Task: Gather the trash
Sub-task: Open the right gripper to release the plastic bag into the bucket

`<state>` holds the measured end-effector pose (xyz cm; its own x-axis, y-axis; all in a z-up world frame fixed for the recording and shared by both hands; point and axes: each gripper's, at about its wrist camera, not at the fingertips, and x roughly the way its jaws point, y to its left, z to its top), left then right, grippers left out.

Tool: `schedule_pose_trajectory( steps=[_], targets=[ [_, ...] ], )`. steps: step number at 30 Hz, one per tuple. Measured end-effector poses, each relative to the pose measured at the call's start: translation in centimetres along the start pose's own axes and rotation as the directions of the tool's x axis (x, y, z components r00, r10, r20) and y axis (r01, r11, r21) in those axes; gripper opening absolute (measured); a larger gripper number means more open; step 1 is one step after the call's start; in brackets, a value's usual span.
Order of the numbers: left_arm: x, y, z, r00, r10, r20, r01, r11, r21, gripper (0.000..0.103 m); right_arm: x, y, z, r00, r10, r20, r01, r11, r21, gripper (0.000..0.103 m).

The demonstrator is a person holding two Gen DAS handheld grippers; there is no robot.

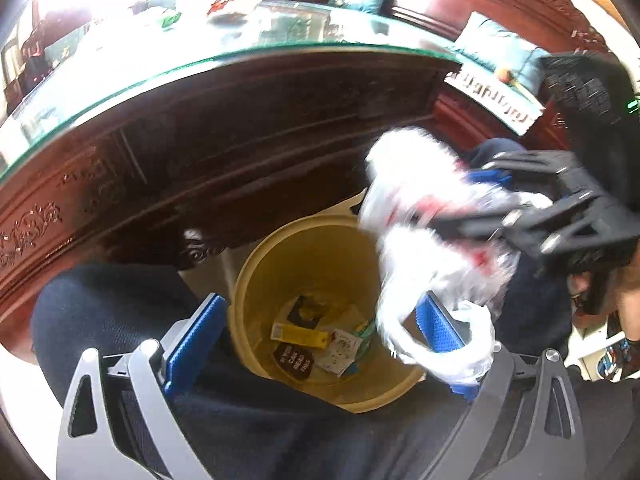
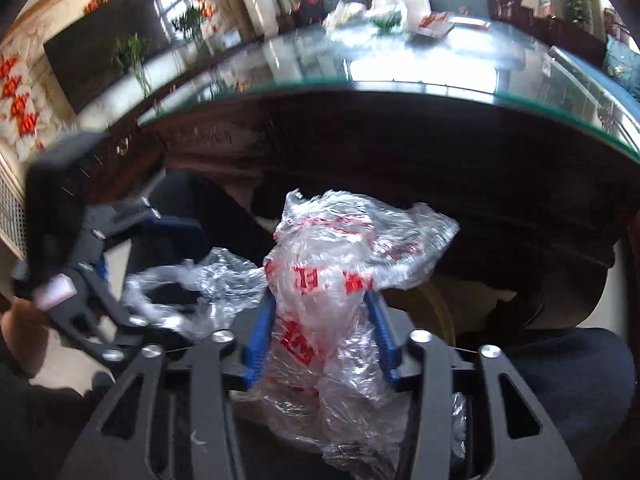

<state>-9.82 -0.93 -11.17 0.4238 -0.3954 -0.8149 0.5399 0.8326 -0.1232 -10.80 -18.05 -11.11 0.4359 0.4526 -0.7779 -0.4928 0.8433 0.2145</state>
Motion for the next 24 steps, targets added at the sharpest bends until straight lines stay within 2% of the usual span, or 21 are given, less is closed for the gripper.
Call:
schedule_pose_trajectory(
  steps=[7,14,20,24],
  targets=[
    [-0.9,0.5,1.0,1.0,-0.014,0.023,0.013,0.999,0.029,0.098,0.7,-0.5,-0.2,0.999,0.03,-0.039,-0.029,1.0,0.008,0.06],
    [0.0,0.7,1.2,1.0,0.002,0.031,-0.003,1.0,0.025,0.099,-0.3,-0.9,0.5,0.998,0.054,0.027,-0.054,0.998,0.017,0.06],
    [2.8,1.0,2.6,0.999,-0.02,-0.037,0.022,0.999,0.04,0.099,-0.3,-1.3,1.3,0.996,0.071,0.046,-0.072,0.997,0.014,0.06],
    [3.5,1.0,3.0,0.999,-0.023,-0.046,0.024,0.999,0.043,0.099,-0.1,-1.5,1.1,0.993,0.111,0.031,-0.111,0.994,0.018,0.06]
  ],
)
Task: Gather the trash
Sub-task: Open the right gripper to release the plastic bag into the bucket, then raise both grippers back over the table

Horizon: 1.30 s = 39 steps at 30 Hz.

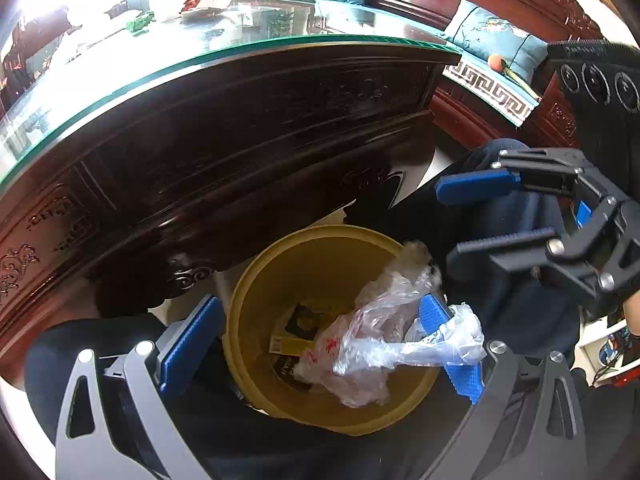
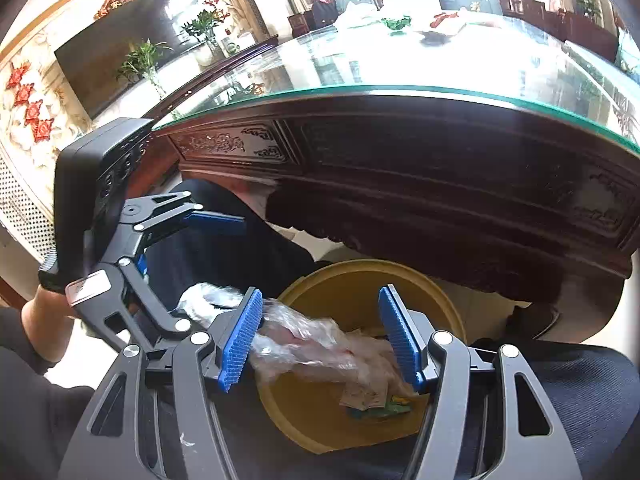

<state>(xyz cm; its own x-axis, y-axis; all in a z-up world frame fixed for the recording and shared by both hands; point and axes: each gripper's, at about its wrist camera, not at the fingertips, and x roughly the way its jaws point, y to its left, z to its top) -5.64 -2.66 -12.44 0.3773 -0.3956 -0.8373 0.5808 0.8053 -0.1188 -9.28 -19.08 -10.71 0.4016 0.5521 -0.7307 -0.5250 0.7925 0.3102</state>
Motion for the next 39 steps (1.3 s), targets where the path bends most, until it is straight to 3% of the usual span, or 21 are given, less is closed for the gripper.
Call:
schedule_pose_trajectory(
  steps=[8,18,25,39],
  targets=[
    [0.7,0.2,0.5,1.0,0.018,-0.012,-0.018,1.0,-0.005,0.099,0.1,0.8,-1.3,0.997,0.067,-0.041,-0.069,0.997,-0.041,0.061],
    [1.1,0.0,0.5,1.0,0.008,-0.028,-0.008,1.0,0.0,0.099,0.7,0.8,-1.3,0.999,0.026,-0.047,-0.028,0.998,-0.056,0.062],
    [1.4,-1.2,0.3,0.999,0.0,-0.038,0.001,0.999,0.05,0.099,0.9,-0.3,-1.2,0.998,0.024,-0.053,-0.025,0.999,-0.022,0.062],
    [1.3,-1.2,0.3,0.998,-0.045,-0.034,0.047,0.998,0.053,0.099,1.0,-1.6,-0.7,0.998,-0.024,-0.063,0.025,1.0,0.019,0.062]
  ],
)
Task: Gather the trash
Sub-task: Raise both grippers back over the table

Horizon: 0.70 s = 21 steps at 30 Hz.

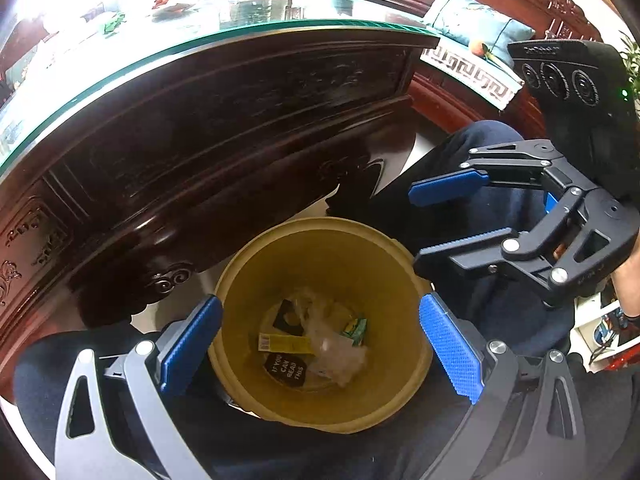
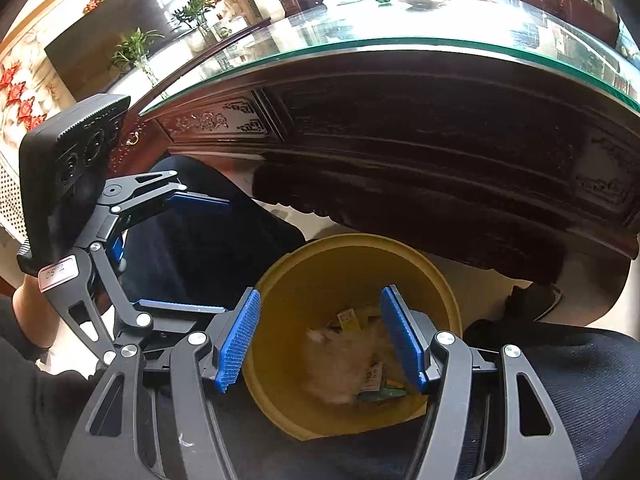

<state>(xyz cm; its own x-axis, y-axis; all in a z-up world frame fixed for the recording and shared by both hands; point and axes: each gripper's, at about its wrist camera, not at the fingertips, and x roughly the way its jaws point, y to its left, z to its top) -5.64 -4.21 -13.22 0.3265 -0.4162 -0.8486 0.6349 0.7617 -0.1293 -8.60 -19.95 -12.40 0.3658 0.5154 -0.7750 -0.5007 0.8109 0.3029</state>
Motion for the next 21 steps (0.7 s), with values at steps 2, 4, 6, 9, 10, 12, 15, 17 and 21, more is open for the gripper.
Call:
schedule_pose_trajectory(
  steps=[2,4,6,9,10,12,15,17,21],
  targets=[
    [-0.1,0.3,0.1,1.0,0.005,0.01,-0.004,1.0,-0.012,0.099,-0.2,0.1,0.1,1.0,0.002,0.005,-0.002,1.0,-0.006,0.062],
    [-0.6,0.7,0.5,0.999,0.014,0.041,-0.013,0.999,-0.03,0.099,-0.7,0.3,0.4,0.999,-0.006,0.033,0.007,1.0,-0.014,0.062],
    [-1.8,1.3,1.3,0.994,0.035,0.108,-0.03,0.998,-0.046,0.099,-1.8,0.8,1.0,0.996,-0.032,0.087,0.036,0.998,-0.046,0.063],
    [-4.5,2.4,3.3,0.961,0.119,0.248,-0.108,0.992,-0.06,0.099,-4.0,1.9,2.7,0.968,-0.112,0.223,0.141,0.983,-0.118,0.082],
    [-5.2,2.9,4.0,0.947,0.148,0.284,-0.134,0.989,-0.069,0.099,-4.5,2.1,3.2,0.956,-0.129,0.263,0.168,0.977,-0.13,0.086],
    [-6.8,4.3,6.0,0.911,0.207,0.356,-0.18,0.978,-0.109,0.099,-5.6,2.0,5.3,0.922,-0.173,0.348,0.23,0.964,-0.131,0.095],
    [-8.0,6.7,9.3,0.88,0.235,0.413,-0.184,0.97,-0.161,0.099,-6.1,1.0,8.5,0.892,-0.2,0.405,0.259,0.961,-0.094,0.095],
    [-8.4,8.4,11.5,0.861,0.254,0.44,-0.183,0.963,-0.197,0.099,-5.9,-0.2,11.3,0.884,-0.204,0.422,0.254,0.965,-0.065,0.095],
    [-8.0,12.3,16.5,0.84,0.289,0.458,-0.186,0.948,-0.256,0.099,-4.2,-3.9,17.7,0.905,-0.189,0.382,0.192,0.981,0.029,0.095]
  ],
)
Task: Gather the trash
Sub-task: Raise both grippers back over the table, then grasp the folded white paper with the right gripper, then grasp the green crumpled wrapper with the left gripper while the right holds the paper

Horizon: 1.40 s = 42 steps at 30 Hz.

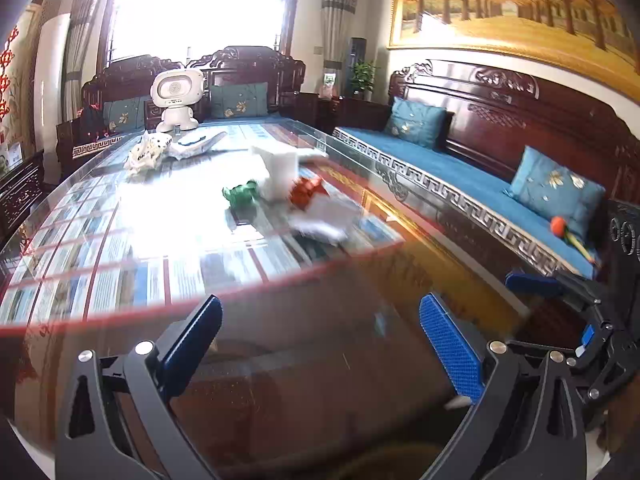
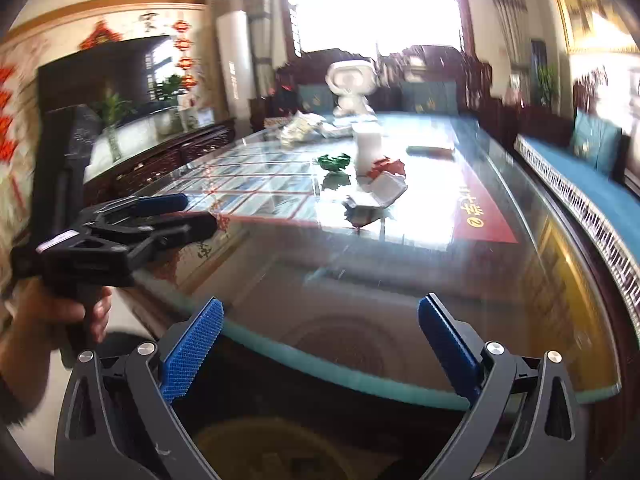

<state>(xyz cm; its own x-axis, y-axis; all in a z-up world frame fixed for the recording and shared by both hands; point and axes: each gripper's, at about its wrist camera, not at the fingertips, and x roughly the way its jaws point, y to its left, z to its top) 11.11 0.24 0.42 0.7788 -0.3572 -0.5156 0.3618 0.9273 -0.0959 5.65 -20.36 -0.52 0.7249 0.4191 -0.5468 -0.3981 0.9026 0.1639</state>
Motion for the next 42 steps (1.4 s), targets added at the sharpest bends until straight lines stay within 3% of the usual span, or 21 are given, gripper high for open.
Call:
schedule_pose_trajectory(
  steps=[3,5,13,23,25,27,32,42],
  targets=[
    [3.4,1.3,2.1,0.999,0.033,-0.031,-0.033,0.999,-0.005,0.099,3.1,-3.1,2.5,0.996,0.078,-0.041,-0.071,0.986,0.15,0.095],
    [6.2,2.2,3.2,0.997,0.014,-0.079,-0.016,0.999,-0.028,0.099,4.7,-4.2,4.1,0.997,0.035,-0.066,-0.02,0.979,0.205,0.095],
    [14.3,5.8,6.2,0.983,0.012,-0.185,-0.023,0.998,-0.053,0.099,13.7,-7.6,8.7,0.979,-0.044,-0.199,0.083,0.978,0.19,0.094],
    [17.0,8.0,8.0,0.982,0.001,-0.19,-0.015,0.997,-0.073,0.099,19.2,-8.5,10.7,0.963,-0.028,-0.267,0.071,0.986,0.153,0.056],
    [17.0,8.5,8.0,0.983,0.0,-0.184,-0.017,0.996,-0.089,0.099,19.4,-7.9,10.6,0.963,-0.038,-0.265,0.071,0.991,0.117,0.041],
    [17.0,8.8,8.0,0.984,0.002,-0.181,-0.02,0.995,-0.096,0.099,19.3,-7.9,10.5,0.969,0.023,-0.247,0.009,0.992,0.127,0.016],
    [17.6,9.0,8.4,0.982,0.016,-0.186,-0.032,0.996,-0.079,0.099,17.8,-7.2,10.7,0.983,0.024,-0.184,-0.01,0.997,0.073,0.006],
    [21.6,9.9,10.8,0.969,0.098,-0.226,-0.111,0.993,-0.046,0.099,16.6,-6.9,11.1,0.986,0.05,-0.158,-0.045,0.998,0.04,0.006]
  ],
)
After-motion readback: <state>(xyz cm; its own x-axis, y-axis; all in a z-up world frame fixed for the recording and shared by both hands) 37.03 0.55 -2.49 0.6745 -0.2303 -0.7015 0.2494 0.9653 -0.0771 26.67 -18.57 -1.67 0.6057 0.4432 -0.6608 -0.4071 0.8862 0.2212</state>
